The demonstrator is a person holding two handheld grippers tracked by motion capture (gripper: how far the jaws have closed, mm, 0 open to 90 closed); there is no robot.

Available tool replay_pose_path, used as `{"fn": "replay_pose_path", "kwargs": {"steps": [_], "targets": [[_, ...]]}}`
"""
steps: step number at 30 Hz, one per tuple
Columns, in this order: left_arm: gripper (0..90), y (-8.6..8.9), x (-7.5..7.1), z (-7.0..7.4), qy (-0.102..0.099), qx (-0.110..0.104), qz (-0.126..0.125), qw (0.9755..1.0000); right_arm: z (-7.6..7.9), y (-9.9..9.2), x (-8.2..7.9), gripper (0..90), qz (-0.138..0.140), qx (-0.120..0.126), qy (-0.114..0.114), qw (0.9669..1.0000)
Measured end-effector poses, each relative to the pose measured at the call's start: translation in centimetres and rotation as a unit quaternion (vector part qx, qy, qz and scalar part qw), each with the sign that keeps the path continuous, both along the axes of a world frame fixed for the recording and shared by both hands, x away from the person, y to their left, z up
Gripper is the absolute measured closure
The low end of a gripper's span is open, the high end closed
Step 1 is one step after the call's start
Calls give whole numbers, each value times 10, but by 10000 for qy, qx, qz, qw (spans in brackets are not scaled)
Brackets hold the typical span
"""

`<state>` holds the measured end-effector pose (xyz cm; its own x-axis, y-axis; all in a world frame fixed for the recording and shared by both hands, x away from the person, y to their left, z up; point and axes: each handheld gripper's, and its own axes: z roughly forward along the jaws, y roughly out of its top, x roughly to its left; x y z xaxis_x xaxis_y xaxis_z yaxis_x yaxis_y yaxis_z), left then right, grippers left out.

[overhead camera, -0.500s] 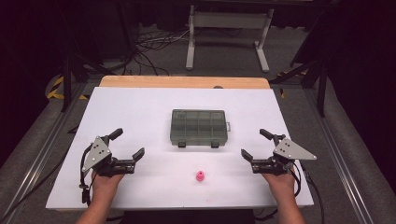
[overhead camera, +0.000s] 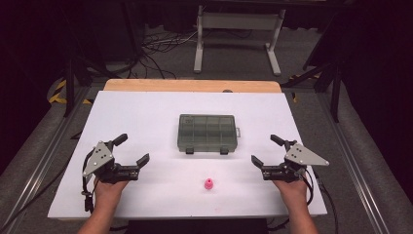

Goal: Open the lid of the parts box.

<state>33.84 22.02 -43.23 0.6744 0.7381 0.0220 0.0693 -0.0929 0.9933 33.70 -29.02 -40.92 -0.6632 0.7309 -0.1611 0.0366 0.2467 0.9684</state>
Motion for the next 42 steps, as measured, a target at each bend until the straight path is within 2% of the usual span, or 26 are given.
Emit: {"fn": "replay_pose_path", "kwargs": {"steps": [6,9,12,19,21,27,29,33,36,42], "targets": [[7,-2,3,-1,80,37,-34,10000,0,1,2,51,26,-40,37,10000],[9,-3,7,0,152,36,-95,9998,-1,3,4,51,88,-133,166,9997],[13,-5,8,3,195,179,-147,9995,1,5,5,51,144,-220,225,9994],[16,-12,20,10,320,368,-278,9984,15,7,12,47,203,-273,233,9991],[16,-15,25,12,358,353,-332,9982,17,10,16,40,227,-335,248,9989],[16,-22,41,15,533,432,-472,9965,20,16,25,35,268,-496,308,9979],[16,-27,50,17,589,553,-532,9953,19,18,34,32,304,-500,463,9972],[17,-30,57,19,609,673,-585,9942,16,19,41,32,303,-522,593,9964],[16,-34,66,20,684,786,-662,9923,13,19,49,43,324,-513,734,9955],[16,-40,82,18,885,815,-774,9897,11,16,63,62,403,-499,936,9935]]}}
